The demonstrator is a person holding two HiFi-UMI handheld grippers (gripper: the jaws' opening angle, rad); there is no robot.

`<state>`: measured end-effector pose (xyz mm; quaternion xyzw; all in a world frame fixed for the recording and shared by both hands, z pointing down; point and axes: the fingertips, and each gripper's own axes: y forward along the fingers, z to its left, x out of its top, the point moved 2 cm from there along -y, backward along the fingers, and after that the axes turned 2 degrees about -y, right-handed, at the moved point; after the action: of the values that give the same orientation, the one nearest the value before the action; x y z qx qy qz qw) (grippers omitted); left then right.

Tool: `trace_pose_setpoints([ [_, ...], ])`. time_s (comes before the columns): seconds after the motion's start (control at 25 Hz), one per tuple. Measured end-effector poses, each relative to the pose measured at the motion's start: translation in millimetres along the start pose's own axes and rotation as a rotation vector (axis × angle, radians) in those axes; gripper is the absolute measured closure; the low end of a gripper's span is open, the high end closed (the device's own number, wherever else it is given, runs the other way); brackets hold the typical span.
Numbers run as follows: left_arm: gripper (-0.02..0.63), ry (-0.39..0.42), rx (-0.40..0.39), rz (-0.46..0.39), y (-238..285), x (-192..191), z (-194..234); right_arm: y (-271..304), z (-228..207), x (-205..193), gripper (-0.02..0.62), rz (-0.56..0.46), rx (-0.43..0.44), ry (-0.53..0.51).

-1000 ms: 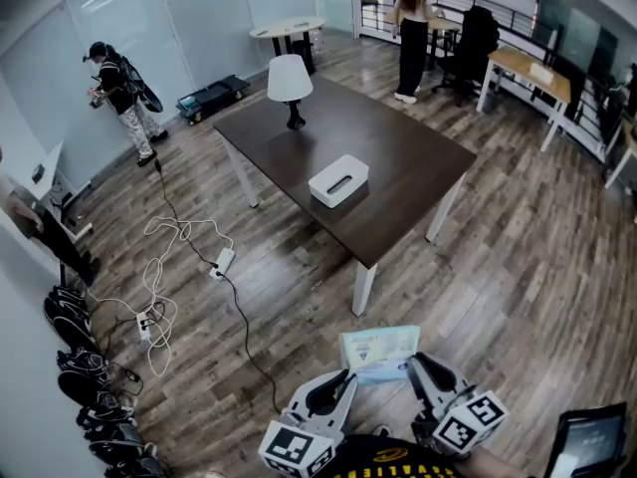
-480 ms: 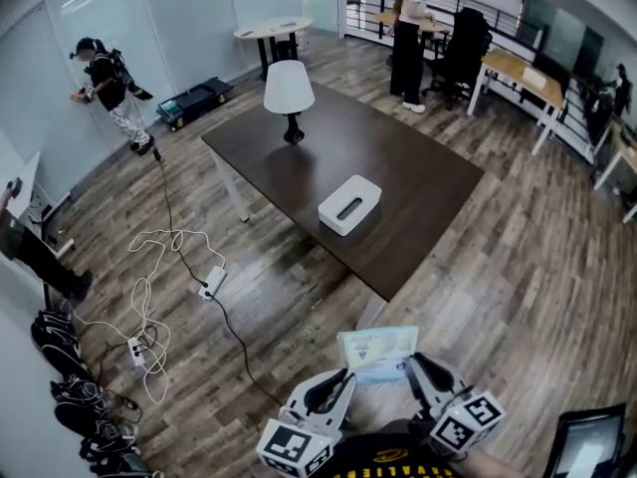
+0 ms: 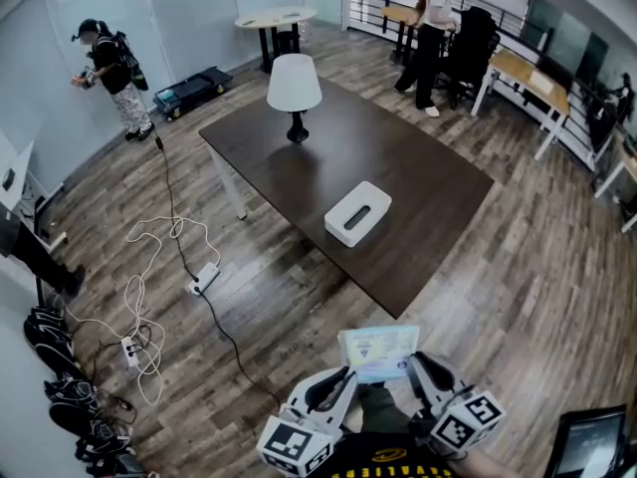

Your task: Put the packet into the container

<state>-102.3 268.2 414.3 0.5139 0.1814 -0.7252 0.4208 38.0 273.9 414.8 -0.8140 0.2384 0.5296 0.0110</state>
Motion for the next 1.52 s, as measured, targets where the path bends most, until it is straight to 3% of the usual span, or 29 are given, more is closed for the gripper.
trace_pose_setpoints([
  [0.48,0.56,-0.026,0.104,-0.021,70.8,37.9,48.9,85.6,-51.2,47.0,0.557,0.014,0.128,0.021],
  [1.04,0.56,-0.038,0.166,-0.019,187.8,69.7,56.7,139.5,-148.0,112.5,0.558,0.054,0.194,0.018],
  [1.52,0.56,-0.077,0.219,0.018,225.1,68.6,87.3,187.7,-179.8,114.9,0.558,0.123,0.229,0.039],
])
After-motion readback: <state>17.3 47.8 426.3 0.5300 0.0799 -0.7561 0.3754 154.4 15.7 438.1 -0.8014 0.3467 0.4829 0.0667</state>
